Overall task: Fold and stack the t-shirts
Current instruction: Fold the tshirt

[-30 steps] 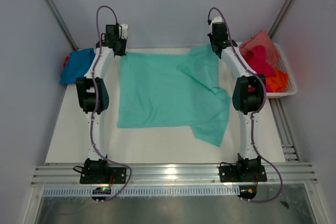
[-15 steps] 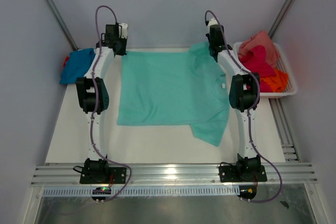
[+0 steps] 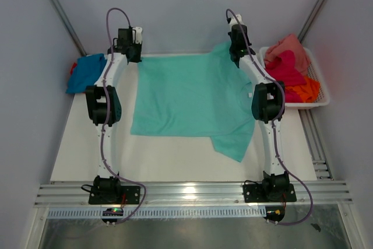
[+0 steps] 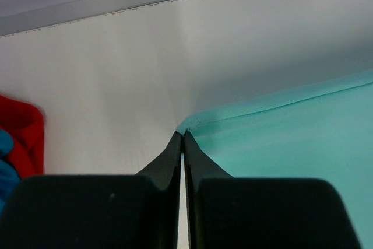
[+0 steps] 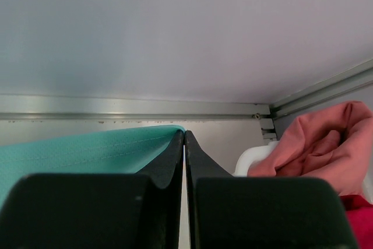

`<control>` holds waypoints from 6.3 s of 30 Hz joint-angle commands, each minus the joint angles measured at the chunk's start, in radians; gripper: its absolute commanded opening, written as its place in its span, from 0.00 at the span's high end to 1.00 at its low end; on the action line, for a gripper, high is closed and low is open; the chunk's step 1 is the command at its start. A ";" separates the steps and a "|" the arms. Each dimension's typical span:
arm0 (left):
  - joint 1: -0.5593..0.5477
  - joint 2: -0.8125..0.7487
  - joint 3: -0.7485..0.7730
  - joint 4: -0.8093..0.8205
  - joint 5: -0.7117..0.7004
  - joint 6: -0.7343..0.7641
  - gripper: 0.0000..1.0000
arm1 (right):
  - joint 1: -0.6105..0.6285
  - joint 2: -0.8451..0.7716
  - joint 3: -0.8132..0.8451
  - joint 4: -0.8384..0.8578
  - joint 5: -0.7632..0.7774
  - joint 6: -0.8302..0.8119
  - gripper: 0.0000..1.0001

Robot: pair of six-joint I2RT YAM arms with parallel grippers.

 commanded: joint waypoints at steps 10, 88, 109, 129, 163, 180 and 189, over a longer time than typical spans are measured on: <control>0.008 -0.069 0.023 -0.083 0.207 0.064 1.00 | -0.001 -0.348 -0.244 -0.222 -0.140 -0.053 0.97; -0.070 -0.007 0.109 -0.531 0.008 0.448 0.01 | 0.045 -0.335 -0.235 -1.001 -0.645 -0.072 0.05; -0.070 0.022 0.097 -0.400 0.247 0.164 0.01 | 0.064 -0.290 -0.406 -0.883 -0.668 0.019 0.02; -0.070 -0.066 -0.002 -0.316 0.132 0.142 0.01 | 0.064 -0.297 -0.442 -0.808 -0.579 0.037 0.02; -0.011 -0.354 -0.169 -0.232 -0.067 -0.020 0.01 | -0.237 -1.105 -1.074 -0.337 -0.106 0.313 0.00; 0.009 -0.538 -0.446 -0.365 0.140 0.104 0.11 | -0.254 -1.466 -1.435 -0.291 -0.524 0.238 0.01; 0.009 -0.857 -0.845 -0.188 0.292 0.142 0.09 | -0.254 -1.444 -1.392 -0.273 -0.779 0.275 0.00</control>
